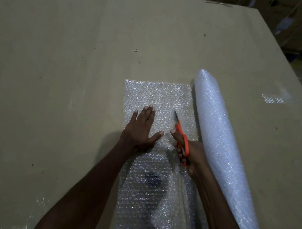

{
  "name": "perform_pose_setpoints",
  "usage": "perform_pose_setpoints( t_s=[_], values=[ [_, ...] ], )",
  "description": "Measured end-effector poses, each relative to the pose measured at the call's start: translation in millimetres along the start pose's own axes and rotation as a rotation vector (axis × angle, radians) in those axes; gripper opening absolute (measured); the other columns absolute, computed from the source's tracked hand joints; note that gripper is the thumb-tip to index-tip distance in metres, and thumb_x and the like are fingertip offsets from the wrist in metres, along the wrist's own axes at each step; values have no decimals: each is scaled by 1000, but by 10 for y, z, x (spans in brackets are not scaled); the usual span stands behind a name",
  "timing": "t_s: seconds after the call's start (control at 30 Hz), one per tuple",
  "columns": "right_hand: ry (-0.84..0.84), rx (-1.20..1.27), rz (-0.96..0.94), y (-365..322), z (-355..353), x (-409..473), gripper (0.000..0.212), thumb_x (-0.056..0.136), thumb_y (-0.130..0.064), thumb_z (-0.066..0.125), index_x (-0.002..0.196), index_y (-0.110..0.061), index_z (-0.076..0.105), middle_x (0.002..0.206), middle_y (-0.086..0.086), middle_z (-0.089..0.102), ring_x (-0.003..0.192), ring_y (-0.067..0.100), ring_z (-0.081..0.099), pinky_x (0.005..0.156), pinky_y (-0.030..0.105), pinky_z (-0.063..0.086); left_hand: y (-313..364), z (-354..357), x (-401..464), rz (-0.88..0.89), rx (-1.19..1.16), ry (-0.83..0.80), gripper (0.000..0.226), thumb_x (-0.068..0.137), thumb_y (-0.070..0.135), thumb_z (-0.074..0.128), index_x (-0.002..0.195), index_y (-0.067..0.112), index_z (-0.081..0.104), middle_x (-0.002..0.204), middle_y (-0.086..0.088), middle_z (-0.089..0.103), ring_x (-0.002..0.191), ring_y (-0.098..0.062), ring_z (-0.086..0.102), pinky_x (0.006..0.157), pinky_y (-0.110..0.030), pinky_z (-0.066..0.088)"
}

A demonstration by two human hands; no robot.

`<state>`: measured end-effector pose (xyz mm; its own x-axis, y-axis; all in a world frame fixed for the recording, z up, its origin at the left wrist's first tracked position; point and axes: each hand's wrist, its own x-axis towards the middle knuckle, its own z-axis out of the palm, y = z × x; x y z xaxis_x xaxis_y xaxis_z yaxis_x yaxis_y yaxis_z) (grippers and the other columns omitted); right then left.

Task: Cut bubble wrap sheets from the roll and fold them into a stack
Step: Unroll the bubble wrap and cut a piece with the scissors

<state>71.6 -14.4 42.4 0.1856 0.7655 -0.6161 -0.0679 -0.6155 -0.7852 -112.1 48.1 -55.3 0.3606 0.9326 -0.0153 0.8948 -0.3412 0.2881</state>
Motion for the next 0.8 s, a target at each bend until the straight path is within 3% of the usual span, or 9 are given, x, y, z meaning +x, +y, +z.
perform_pose_setpoints(
  t_s=[0.47,0.57,0.63,0.7,0.73,0.8],
  values=[
    [-8,6,-4,-59,52,75,42,78,-43,85,70,-5,67,46,1,51,33,8,39,33,16,28,-5,-15,-13,-5,-37,24,99,89,76,13,160,7,13,168,-8,4,155,-20,2,124,-45,-1],
    [-10,-9,7,-61,8,34,42,81,-42,83,72,-5,66,45,0,52,32,7,39,33,15,28,-31,-103,112,-67,-139,74,98,84,80,22,152,12,39,161,-5,32,149,-21,27,122,-47,11],
    [-14,-24,21,-73,-8,28,44,78,-49,83,73,-8,67,47,2,52,33,8,40,35,16,27,-77,-190,243,-44,-162,205,80,87,75,32,130,15,61,137,-4,60,127,-24,53,112,-47,31],
    [-7,-32,20,-88,-14,41,46,76,-53,83,73,-9,68,51,4,52,34,9,39,35,17,28,-132,-260,381,-7,-117,331,67,91,67,38,116,13,67,114,-6,69,106,-28,62,98,-43,40],
    [-4,-36,18,-92,-13,54,47,75,-53,83,72,-9,68,52,5,52,34,10,39,35,17,29,-155,-286,444,0,-95,337,67,93,65,36,120,12,66,117,-8,68,108,-30,61,100,-44,39],
    [-5,-37,20,-110,-3,66,47,75,-53,83,70,-9,68,51,5,52,34,10,39,34,17,29,-176,-330,529,-3,-63,235,75,95,65,29,140,10,52,143,-10,54,133,-29,47,115,-49,28]
  ],
)
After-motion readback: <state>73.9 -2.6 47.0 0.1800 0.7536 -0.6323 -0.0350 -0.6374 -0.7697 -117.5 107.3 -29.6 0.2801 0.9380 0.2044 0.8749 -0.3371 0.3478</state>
